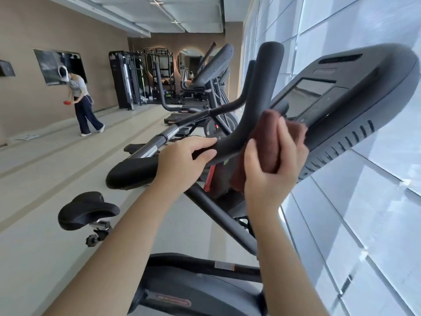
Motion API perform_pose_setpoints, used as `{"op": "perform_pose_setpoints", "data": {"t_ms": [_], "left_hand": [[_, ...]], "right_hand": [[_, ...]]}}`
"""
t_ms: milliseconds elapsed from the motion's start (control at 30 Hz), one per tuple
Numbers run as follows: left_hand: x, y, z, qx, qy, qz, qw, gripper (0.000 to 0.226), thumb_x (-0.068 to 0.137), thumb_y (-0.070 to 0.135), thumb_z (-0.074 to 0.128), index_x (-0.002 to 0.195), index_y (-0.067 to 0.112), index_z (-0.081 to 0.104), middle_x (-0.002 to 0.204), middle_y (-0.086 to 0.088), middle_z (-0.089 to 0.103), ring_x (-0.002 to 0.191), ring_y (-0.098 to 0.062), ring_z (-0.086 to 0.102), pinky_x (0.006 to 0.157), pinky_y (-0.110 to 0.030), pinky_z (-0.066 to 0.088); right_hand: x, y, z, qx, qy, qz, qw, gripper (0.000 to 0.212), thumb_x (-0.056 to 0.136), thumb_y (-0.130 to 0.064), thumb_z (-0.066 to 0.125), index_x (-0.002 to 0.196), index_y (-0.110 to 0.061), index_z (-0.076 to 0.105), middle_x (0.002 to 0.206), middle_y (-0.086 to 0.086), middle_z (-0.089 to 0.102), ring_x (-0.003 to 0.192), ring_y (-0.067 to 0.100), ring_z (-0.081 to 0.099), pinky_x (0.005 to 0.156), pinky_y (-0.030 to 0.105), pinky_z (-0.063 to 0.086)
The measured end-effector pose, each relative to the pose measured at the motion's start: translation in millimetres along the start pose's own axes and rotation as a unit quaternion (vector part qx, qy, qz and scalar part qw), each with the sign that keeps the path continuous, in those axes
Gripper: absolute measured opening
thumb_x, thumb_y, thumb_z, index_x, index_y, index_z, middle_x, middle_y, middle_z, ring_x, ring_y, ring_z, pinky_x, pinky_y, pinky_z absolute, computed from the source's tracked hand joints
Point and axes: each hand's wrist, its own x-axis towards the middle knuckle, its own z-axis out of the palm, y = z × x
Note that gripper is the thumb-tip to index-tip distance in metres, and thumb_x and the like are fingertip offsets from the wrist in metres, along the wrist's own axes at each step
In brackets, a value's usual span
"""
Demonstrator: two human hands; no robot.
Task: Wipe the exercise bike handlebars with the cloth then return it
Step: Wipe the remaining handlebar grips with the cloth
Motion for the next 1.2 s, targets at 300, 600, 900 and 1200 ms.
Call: {"op": "perform_pose_setpoints", "data": {"t_ms": [300, 600, 900, 1200], "left_hand": [[-2, 17, 15, 0.046, 0.092, -0.058, 0.993, 0.018, 0.076, 0.037, 0.068, 0.092, 0.029, 0.072, 0.084, 0.027, 0.060, 0.086, 0.006, 0.055, 0.079, -0.016, 0.040], [18, 87, 31, -0.030, 0.101, -0.017, 0.994, 0.032, 0.076, 0.035, 0.067, 0.108, 0.036, 0.061, 0.106, 0.017, 0.065, 0.098, 0.007, 0.059, 0.088, -0.012, 0.044], [41, 104, 53, -0.030, 0.215, -0.032, 0.976, 0.055, 0.076, 0.001, 0.069, 0.111, 0.041, 0.056, 0.110, 0.020, 0.062, 0.099, 0.003, 0.061, 0.088, -0.020, 0.048], [42, 107, 61, -0.023, 0.269, -0.046, 0.962, 0.053, 0.076, -0.006, 0.066, 0.102, 0.040, 0.062, 0.103, 0.017, 0.069, 0.092, -0.007, 0.066, 0.081, -0.027, 0.054]], "right_hand": [[37, 23, 9, 0.096, -0.080, 0.067, 0.990, 0.050, 0.078, -0.019, 0.065, 0.123, -0.037, 0.053, 0.124, -0.001, 0.049, 0.124, 0.007, 0.044, 0.099, 0.016, 0.036], [98, 40, -4, 0.208, -0.159, 0.049, 0.964, 0.047, 0.077, -0.027, 0.066, 0.122, -0.034, 0.055, 0.123, -0.005, 0.054, 0.119, 0.002, 0.048, 0.100, 0.016, 0.037], [146, 39, 31, 0.364, -0.262, 0.120, 0.886, 0.047, 0.079, -0.026, 0.066, 0.124, -0.031, 0.055, 0.125, -0.015, 0.051, 0.118, -0.004, 0.048, 0.097, 0.018, 0.042], [113, 54, 23, 0.439, -0.267, 0.171, 0.841, 0.044, 0.080, -0.012, 0.065, 0.115, -0.037, 0.053, 0.114, -0.027, 0.044, 0.102, -0.029, 0.042, 0.077, -0.006, 0.034]]}}
